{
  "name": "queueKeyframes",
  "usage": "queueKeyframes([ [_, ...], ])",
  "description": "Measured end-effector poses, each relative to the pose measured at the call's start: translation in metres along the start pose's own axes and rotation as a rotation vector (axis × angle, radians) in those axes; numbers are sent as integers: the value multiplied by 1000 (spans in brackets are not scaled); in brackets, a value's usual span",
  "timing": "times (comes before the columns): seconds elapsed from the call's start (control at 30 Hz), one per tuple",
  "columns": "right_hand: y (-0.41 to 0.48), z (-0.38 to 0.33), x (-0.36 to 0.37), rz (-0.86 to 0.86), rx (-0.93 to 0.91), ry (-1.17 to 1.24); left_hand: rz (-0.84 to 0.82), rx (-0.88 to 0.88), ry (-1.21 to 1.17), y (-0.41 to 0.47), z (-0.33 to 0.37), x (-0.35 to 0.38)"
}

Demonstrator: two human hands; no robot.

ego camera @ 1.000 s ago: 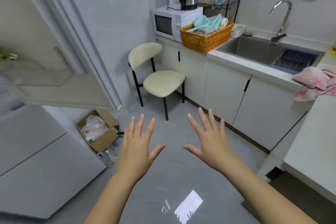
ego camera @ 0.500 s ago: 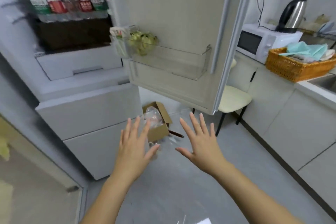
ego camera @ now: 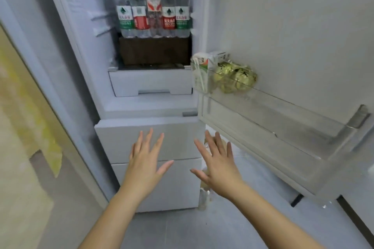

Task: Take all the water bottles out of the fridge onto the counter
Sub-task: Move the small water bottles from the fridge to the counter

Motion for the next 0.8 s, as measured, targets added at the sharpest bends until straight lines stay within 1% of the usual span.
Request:
queueKeyframes([
  [0.2,113,0,-29,59,-84,33,128,-91,4,78,-30,-24],
  [0.37,178,-12,-32,73,-136,63,159,-142,11,126,-61,-33],
  [0.63,291,-22,-20,62,-74,60,199,-137,18,233,-121,-51],
  [0.8,388,-26,-42,180,-23,48,196,-111,-53,317,-163,-73],
])
Point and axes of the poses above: each hand's wrist, its own y-axis towards the middle knuckle, its own x-axis out of the palm, z = x × y, the point moved 3 cm from there along y, towards the middle knuckle, and after that the axes turned 6 degrees about -x, right-handed, at the moved point
